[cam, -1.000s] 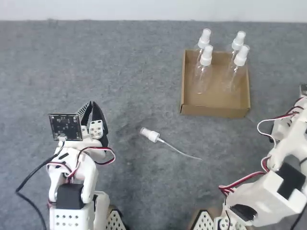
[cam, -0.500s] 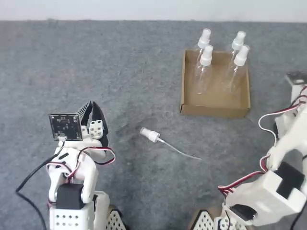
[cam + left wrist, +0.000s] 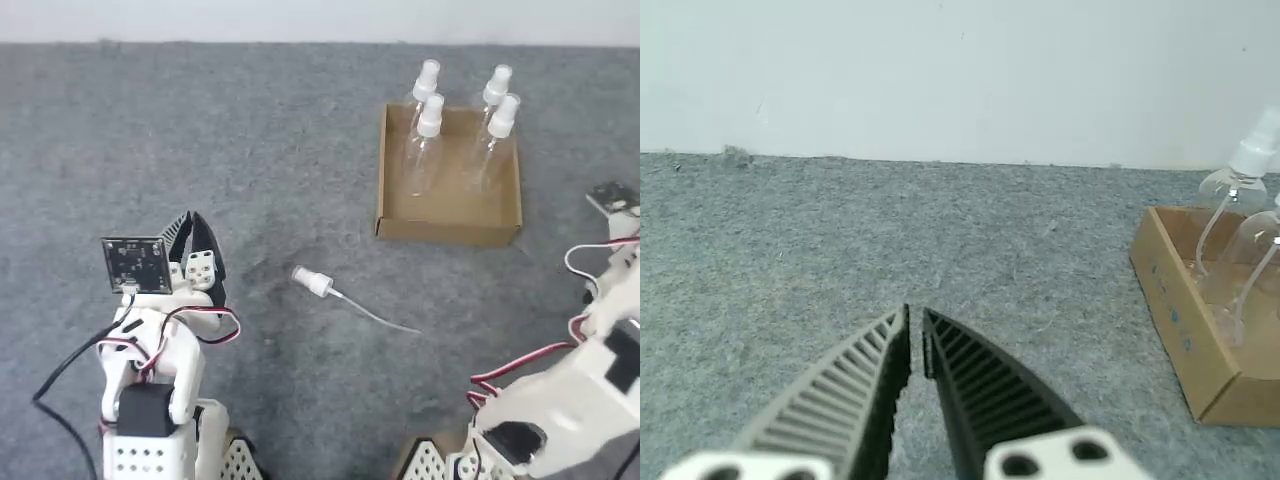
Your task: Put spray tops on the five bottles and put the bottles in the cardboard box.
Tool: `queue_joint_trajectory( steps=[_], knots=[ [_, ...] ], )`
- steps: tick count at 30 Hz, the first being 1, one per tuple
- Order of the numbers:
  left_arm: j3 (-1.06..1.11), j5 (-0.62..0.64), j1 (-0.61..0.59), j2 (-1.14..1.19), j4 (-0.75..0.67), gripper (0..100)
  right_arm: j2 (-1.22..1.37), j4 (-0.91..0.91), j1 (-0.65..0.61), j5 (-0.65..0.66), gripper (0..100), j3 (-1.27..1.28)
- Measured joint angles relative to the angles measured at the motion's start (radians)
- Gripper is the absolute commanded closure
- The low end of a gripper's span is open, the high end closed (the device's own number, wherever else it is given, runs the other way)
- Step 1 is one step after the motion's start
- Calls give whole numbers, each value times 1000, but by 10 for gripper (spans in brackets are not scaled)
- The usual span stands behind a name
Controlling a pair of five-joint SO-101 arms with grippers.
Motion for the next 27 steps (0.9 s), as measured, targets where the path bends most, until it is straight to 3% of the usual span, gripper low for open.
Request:
queue_joint_trajectory(
  steps=[10, 17, 21, 27],
  knots=[
    [0, 0, 2, 0, 0, 988, 17, -63, 49, 0, 730, 0],
    [20, -2, 40, -5, 0, 988, 66, -68, 92, 2, 927, 5],
    [20, -2, 38, 0, 0, 988, 72, -75, 95, -8, 970, 6],
    [20, -2, 40, 0, 0, 988, 72, -60, 58, -181, 972, 5]
  ],
)
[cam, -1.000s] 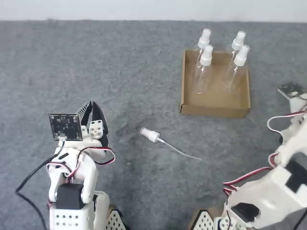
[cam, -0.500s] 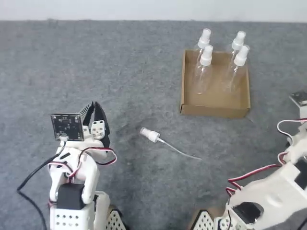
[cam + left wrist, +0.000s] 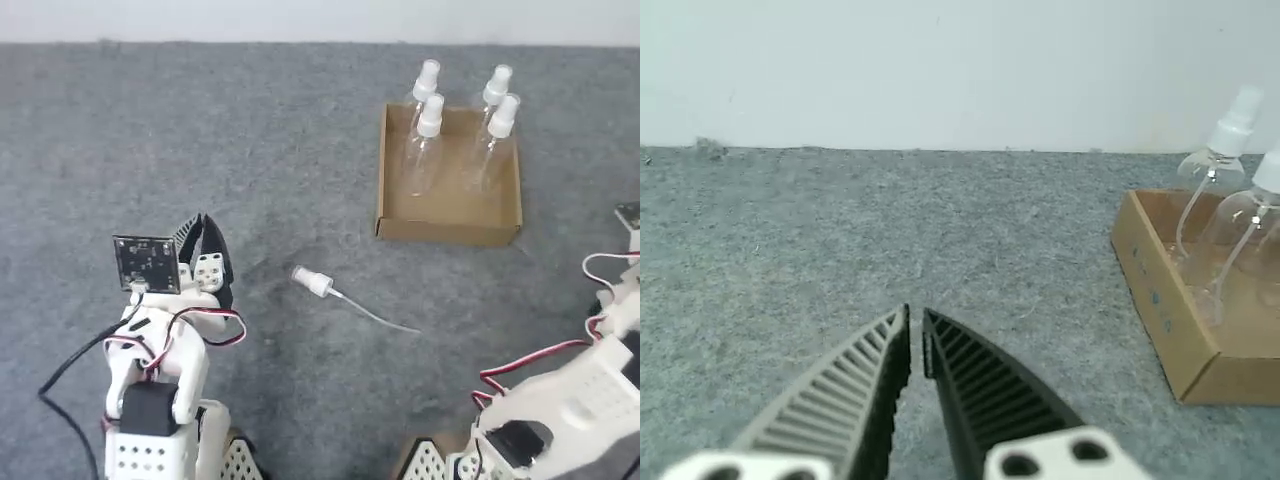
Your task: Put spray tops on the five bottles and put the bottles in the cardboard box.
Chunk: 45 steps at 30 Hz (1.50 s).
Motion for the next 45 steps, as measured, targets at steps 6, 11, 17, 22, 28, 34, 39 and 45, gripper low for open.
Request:
queue_joint_trajectory(
  steps=[6, 11, 17, 22, 28, 34, 39, 45],
  knots=[
    [0, 0, 0, 0, 0, 988, -15, 63, -107, -250, 971, -12],
    [0, 0, 0, 0, 0, 988, -28, 104, -193, -359, 961, -61],
    [0, 0, 0, 0, 0, 988, -69, 279, -181, -371, 809, -173],
    [0, 0, 0, 0, 0, 988, -169, 453, -101, -371, 790, -193],
    [0, 0, 0, 0, 0, 988, -298, 555, 5, -371, 788, -130],
    [0, 0, -2, 0, 0, 988, -450, 537, 104, -374, 764, 129],
    [0, 0, 0, 0, 0, 988, -592, 459, 173, -374, 734, 358],
    [0, 0, 0, 0, 0, 988, -723, 437, 293, -345, 733, 485]
  ],
)
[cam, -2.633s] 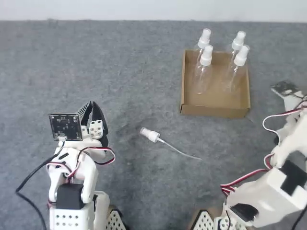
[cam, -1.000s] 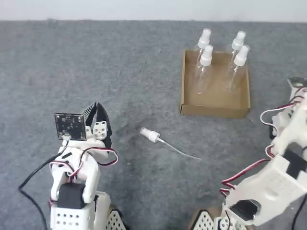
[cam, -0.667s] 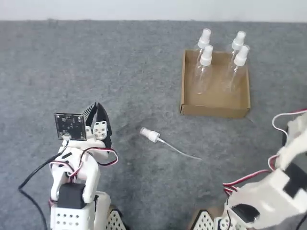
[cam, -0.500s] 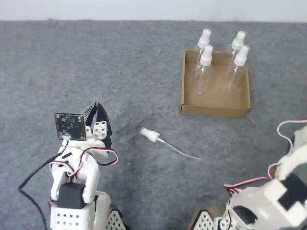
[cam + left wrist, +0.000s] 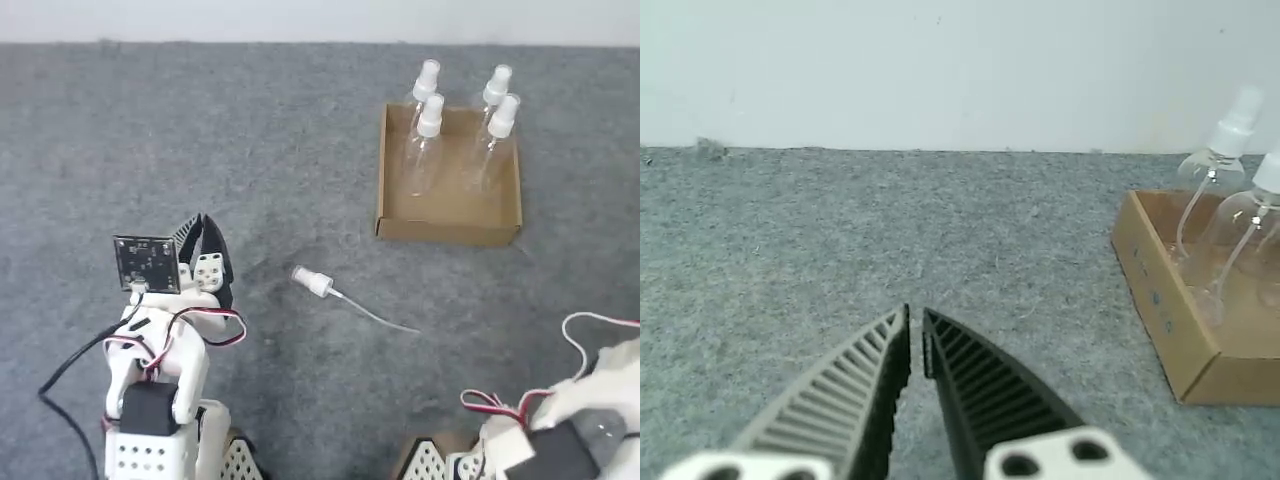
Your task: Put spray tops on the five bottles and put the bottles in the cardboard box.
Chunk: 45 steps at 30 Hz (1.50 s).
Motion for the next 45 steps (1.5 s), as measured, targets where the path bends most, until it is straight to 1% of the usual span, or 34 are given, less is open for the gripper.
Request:
queue_joint_trajectory(
  steps=[3, 7, 10, 15, 17, 21, 23, 27, 29, 36, 39, 41, 45],
  knots=[
    [0, 0, 0, 0, 0, 988, -11, -11, 38, 57, 734, 58],
    [0, 0, 0, 0, 0, 988, -11, -129, 104, 91, 734, 149],
    [0, 0, 0, 0, 0, 988, -11, -242, 117, 92, 734, 229],
    [0, 0, 0, 0, 0, 988, -11, -370, 117, 100, 739, 348],
    [0, 0, 0, 0, 0, 988, -12, -436, 117, 101, 779, 388],
    [0, 0, 0, 0, 0, 988, -17, -606, 120, 104, 914, 416],
    [0, 0, 0, 0, 0, 988, -21, -703, 120, 104, 959, 416],
    [0, 0, -2, 0, 0, 988, -21, -899, 112, 104, 964, 416],
    [0, 0, -2, 0, 0, 988, -21, -941, 86, 104, 966, 416],
    [0, 0, 0, 0, 0, 988, -21, -941, -123, 127, 968, 416],
    [-8, 0, -2, 20, 6, 988, -20, -815, -189, 129, 968, 350],
    [-40, 0, 2, 83, 20, 988, -20, -709, -229, 130, 968, 270],
    [-138, -29, 86, 262, 44, 988, -20, -540, -292, 130, 968, 112]
  ],
)
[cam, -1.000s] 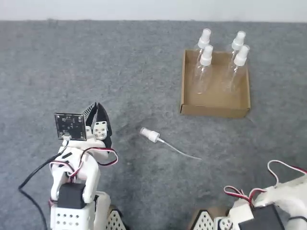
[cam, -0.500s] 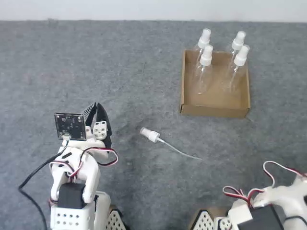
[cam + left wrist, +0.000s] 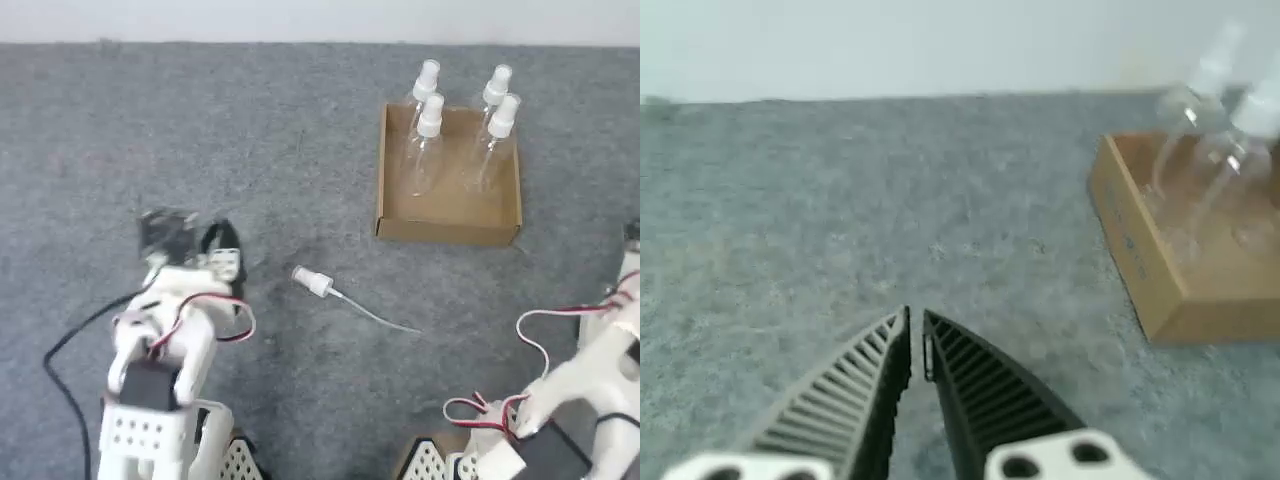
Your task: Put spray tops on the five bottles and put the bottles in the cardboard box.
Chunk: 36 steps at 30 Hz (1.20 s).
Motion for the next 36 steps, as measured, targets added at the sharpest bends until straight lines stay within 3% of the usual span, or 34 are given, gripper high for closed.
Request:
queue_joint_trajectory(
  steps=[7, 10, 15, 21, 27, 31, 36],
  knots=[
    [-175, -12, 140, 437, 0, 981, 69, 80, -26, 0, 968, -170],
    [-235, -8, 186, 603, 0, 913, 212, 80, -26, 0, 968, -256],
    [-302, 101, 281, 790, 0, 786, 456, 147, -26, 0, 968, -420],
    [-377, 293, 382, 985, 0, 775, 638, 252, -29, 0, 968, -660],
    [-471, 462, 381, 1198, 0, 775, 764, 301, -44, 0, 966, -825],
    [-517, 488, 374, 1304, -2, 775, 830, 302, -48, 0, 966, -888],
    [-565, 488, 281, 1381, -2, 775, 910, 302, -48, 0, 965, -959]
  ],
)
